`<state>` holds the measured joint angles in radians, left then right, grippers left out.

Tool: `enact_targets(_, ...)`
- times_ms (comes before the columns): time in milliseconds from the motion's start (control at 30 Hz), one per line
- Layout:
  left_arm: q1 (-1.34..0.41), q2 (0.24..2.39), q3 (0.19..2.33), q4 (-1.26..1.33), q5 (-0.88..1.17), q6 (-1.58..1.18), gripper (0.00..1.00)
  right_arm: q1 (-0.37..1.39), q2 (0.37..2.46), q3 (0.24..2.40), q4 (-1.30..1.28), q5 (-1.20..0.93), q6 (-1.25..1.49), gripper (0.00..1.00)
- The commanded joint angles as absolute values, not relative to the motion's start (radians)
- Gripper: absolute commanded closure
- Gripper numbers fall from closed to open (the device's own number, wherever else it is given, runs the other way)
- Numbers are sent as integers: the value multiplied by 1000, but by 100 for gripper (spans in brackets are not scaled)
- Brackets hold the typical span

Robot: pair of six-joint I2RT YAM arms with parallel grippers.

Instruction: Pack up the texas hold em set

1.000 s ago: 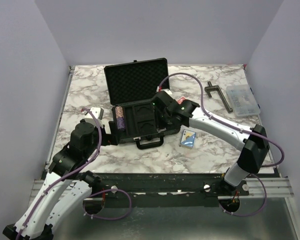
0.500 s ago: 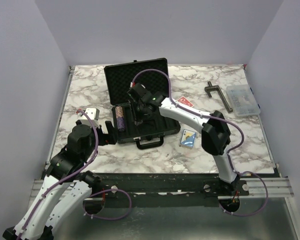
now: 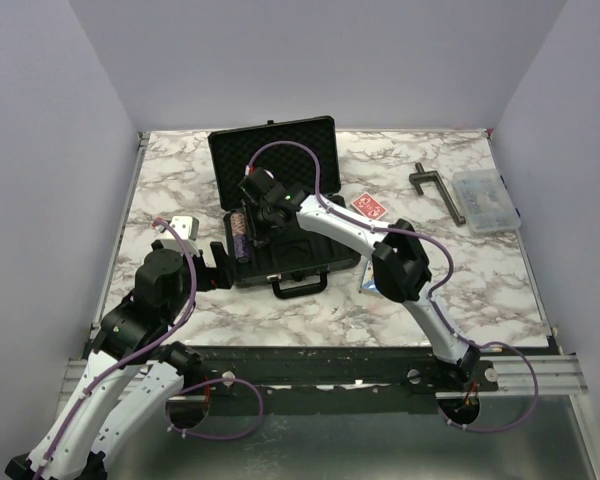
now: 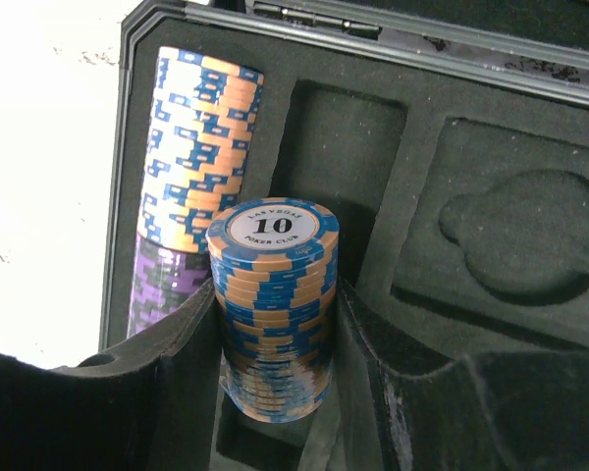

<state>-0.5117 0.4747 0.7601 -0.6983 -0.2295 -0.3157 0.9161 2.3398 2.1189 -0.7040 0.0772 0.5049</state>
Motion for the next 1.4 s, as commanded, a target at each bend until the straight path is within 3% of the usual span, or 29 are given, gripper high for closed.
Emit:
enact_targets(0, -511, 475, 749, -709, -245, -314, 5, 914, 2367, 2187, -672, 134, 527, 97)
enact_targets(433, -511, 484, 747, -708, -239, -312, 5, 887, 2382, 2183, -632, 209, 559, 85)
enact_targets(633, -511, 485, 747, -709, -239, -312, 5, 874, 2391, 2198, -629, 212, 557, 74)
enact_targets(933, -511, 491, 747, -708, -238, -311, 5, 870, 2383, 2206, -629, 213, 554, 46)
enact_targets(1033, -511, 494, 748, -709, -239, -310, 5, 870, 2376, 2208, -633, 211, 555, 41)
enact_targets(1367, -511, 494, 747, -709, -238, -310, 5, 870, 2303, 2181, -639, 189, 542, 40)
